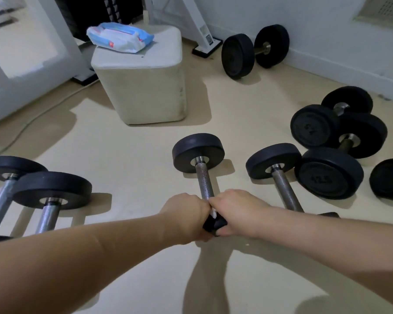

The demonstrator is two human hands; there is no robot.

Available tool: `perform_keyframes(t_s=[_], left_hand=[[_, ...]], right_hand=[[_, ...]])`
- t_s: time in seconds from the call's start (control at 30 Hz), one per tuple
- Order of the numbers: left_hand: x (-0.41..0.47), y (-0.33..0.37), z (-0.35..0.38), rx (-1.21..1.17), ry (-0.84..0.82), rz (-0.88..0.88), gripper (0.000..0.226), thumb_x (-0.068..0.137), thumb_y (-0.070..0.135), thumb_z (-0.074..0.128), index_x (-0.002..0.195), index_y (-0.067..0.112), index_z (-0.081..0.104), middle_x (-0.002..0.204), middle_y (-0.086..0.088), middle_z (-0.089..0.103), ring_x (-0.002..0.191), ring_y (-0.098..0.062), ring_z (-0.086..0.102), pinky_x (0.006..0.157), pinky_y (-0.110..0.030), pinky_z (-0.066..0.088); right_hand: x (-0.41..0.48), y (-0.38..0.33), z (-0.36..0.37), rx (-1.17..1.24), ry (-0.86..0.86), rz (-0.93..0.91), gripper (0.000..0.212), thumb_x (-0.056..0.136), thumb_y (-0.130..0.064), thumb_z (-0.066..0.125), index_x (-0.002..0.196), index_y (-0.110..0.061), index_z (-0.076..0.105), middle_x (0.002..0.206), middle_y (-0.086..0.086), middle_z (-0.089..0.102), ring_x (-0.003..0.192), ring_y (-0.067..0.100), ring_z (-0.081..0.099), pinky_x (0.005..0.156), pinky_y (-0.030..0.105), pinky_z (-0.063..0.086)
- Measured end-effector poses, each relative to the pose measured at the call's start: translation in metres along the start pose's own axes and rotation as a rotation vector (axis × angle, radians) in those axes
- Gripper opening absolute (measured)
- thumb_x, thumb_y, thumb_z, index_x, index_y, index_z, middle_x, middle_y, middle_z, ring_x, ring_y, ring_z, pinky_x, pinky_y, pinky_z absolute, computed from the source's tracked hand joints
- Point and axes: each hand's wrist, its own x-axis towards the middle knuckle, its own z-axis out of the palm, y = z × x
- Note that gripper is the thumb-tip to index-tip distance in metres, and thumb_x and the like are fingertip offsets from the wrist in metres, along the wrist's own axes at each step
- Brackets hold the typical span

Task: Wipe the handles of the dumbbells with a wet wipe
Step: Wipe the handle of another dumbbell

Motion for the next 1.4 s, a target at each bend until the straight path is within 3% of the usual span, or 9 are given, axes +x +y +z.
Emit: perform_keyframes(t_s=[0.13, 0.3, 0.47, 0.6, 0.77, 1.0, 1.17, 1.3, 1.4], left_hand=[[-0.007, -0.009, -0.008, 0.072, 0.091, 0.102, 0.042, 0.083, 0.054, 0.054, 0.068, 0.017, 0.038, 0.053, 0.001, 0.034, 0.045, -0.019, 0.031, 0.046, -0.026, 0.021], [-0.032, -0.027, -0.017, 0.128, 0.028, 0.170, 0.033, 0.081, 0.049, 0.053, 0.070, 0.017, 0.051, 0.053, -0.001, 0.039, 0.054, -0.027, 0.044, 0.054, -0.029, 0.040], [-0.057, -0.036, -0.012, 0.295, -0.156, 0.288, 0.020, 0.080, 0.033, 0.059, 0.074, 0.018, 0.047, 0.059, 0.001, 0.041, 0.052, -0.023, 0.041, 0.050, -0.029, 0.032], [-0.063, -0.025, -0.010, 0.320, -0.155, 0.294, 0.016, 0.082, 0.028, 0.059, 0.086, 0.014, 0.056, 0.063, -0.002, 0.047, 0.053, -0.024, 0.043, 0.054, -0.030, 0.038], [-0.068, -0.013, 0.007, 0.199, -0.079, 0.194, 0.039, 0.088, 0.040, 0.056, 0.115, 0.012, 0.054, 0.103, -0.009, 0.061, 0.091, -0.032, 0.055, 0.064, -0.034, 0.037], [-0.066, -0.019, 0.019, -0.089, -0.007, 0.108, 0.054, 0.074, 0.066, 0.062, 0.115, 0.032, 0.052, 0.100, 0.005, 0.054, 0.094, -0.019, 0.050, 0.073, -0.031, 0.045], [-0.070, -0.033, 0.038, -0.614, 0.060, -0.174, 0.079, 0.053, 0.092, 0.039, 0.108, 0.041, 0.064, 0.101, 0.018, 0.048, 0.099, 0.000, 0.045, 0.085, -0.023, 0.045], [-0.073, -0.030, 0.052, -0.674, 0.141, -0.236, 0.070, 0.056, 0.089, 0.039, 0.102, 0.043, 0.066, 0.096, 0.021, 0.046, 0.097, 0.001, 0.041, 0.080, -0.013, 0.038], [-0.069, -0.030, 0.051, -0.668, 0.123, -0.236, 0.068, 0.056, 0.088, 0.040, 0.099, 0.042, 0.066, 0.095, 0.020, 0.047, 0.097, 0.000, 0.042, 0.080, -0.016, 0.040]], right_hand=[[0.009, -0.009, -0.011, 0.013, -0.076, 0.089, 0.027, 0.059, -0.033, 0.070, 0.077, -0.017, 0.057, 0.075, 0.002, 0.064, 0.070, 0.027, 0.060, 0.064, 0.035, 0.054], [0.004, -0.050, -0.020, 0.111, -0.013, 0.186, 0.023, 0.058, -0.029, 0.070, 0.065, -0.017, 0.051, 0.064, 0.004, 0.058, 0.063, 0.028, 0.058, 0.053, 0.030, 0.049], [-0.014, -0.088, -0.007, 0.281, -0.028, 0.098, 0.020, 0.075, -0.032, 0.068, 0.082, -0.016, 0.058, 0.087, 0.003, 0.067, 0.082, 0.022, 0.061, 0.065, 0.029, 0.046], [-0.029, -0.058, -0.037, 0.291, -0.074, 0.076, 0.026, 0.091, -0.026, 0.052, 0.075, -0.006, 0.058, 0.061, 0.004, 0.050, 0.057, 0.016, 0.042, 0.053, 0.026, 0.032], [-0.011, -0.018, -0.017, 0.616, 0.250, 0.268, 0.024, 0.094, -0.024, 0.053, 0.089, -0.009, 0.072, 0.091, 0.014, 0.057, 0.082, 0.021, 0.055, 0.077, 0.030, 0.047], [0.035, -0.013, 0.054, 0.862, 0.729, 0.518, 0.019, 0.088, -0.010, 0.061, 0.099, -0.018, 0.075, 0.084, -0.001, 0.063, 0.070, 0.003, 0.054, 0.060, 0.004, 0.037], [0.028, -0.033, 0.065, 0.849, 0.561, 0.392, 0.023, 0.085, -0.007, 0.060, 0.093, -0.021, 0.076, 0.086, -0.014, 0.058, 0.075, -0.008, 0.052, 0.062, -0.003, 0.034], [0.023, -0.027, 0.067, 0.643, 0.496, 0.182, 0.029, 0.084, -0.003, 0.052, 0.094, -0.017, 0.076, 0.086, -0.001, 0.063, 0.078, 0.008, 0.060, 0.070, 0.021, 0.048], [0.040, -0.001, 0.067, 0.470, 0.762, 0.337, 0.033, 0.081, -0.014, 0.042, 0.089, -0.010, 0.074, 0.076, 0.009, 0.061, 0.062, 0.031, 0.060, 0.053, 0.033, 0.051]])
